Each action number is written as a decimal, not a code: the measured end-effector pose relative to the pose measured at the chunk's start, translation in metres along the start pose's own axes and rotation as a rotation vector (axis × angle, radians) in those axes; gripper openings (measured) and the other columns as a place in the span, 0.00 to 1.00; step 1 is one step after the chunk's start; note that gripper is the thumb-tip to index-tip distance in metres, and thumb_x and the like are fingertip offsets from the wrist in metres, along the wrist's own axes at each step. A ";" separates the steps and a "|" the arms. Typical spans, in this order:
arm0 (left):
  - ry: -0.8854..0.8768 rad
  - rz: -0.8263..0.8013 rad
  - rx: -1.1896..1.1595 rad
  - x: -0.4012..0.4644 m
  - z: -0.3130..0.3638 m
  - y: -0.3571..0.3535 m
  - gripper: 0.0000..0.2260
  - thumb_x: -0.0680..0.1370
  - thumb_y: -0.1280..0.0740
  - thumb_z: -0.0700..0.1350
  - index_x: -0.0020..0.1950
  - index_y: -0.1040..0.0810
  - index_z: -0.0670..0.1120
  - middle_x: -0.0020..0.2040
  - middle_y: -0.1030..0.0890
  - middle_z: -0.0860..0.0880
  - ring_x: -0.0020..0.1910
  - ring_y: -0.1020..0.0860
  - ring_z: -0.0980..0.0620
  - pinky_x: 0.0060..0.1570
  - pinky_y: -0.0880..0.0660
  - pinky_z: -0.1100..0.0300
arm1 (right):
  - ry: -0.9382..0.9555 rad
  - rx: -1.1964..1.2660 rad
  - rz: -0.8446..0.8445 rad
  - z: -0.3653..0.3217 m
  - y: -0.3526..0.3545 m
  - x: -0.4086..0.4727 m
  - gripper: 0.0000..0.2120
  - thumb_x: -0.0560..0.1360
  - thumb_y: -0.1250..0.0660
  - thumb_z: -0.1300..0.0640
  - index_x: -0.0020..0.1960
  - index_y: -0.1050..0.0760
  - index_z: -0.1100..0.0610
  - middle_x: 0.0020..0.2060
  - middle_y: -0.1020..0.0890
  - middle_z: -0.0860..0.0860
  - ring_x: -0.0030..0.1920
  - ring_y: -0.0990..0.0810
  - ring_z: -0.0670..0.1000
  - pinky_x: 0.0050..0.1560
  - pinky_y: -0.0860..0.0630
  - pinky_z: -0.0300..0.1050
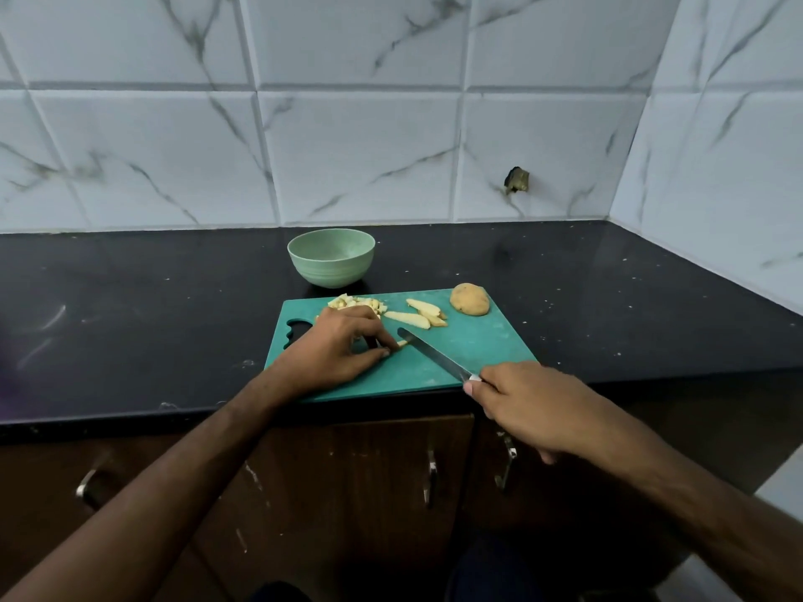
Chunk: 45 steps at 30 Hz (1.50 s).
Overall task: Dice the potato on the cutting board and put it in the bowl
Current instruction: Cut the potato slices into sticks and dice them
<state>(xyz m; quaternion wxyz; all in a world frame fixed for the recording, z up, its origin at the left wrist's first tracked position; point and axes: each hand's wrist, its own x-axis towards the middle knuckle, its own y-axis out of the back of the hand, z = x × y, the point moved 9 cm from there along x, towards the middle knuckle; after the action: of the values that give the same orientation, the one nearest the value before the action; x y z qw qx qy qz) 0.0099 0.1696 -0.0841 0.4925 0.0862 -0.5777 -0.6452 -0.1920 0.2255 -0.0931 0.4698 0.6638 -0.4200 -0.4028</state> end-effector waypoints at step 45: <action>0.086 -0.008 0.234 -0.018 -0.005 0.008 0.08 0.79 0.31 0.50 0.57 0.18 0.61 0.50 0.24 0.62 0.51 0.28 0.62 0.48 0.43 0.57 | 0.075 -0.221 0.106 -0.018 0.003 -0.008 0.19 0.85 0.52 0.40 0.44 0.32 0.47 0.38 0.25 0.46 0.37 0.26 0.44 0.36 0.32 0.44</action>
<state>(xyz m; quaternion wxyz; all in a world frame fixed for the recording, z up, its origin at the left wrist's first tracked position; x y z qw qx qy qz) 0.0263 0.1811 -0.0873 0.5009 0.1730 -0.6269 -0.5712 -0.1785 0.2374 -0.0847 0.5758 0.5995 -0.3898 -0.3963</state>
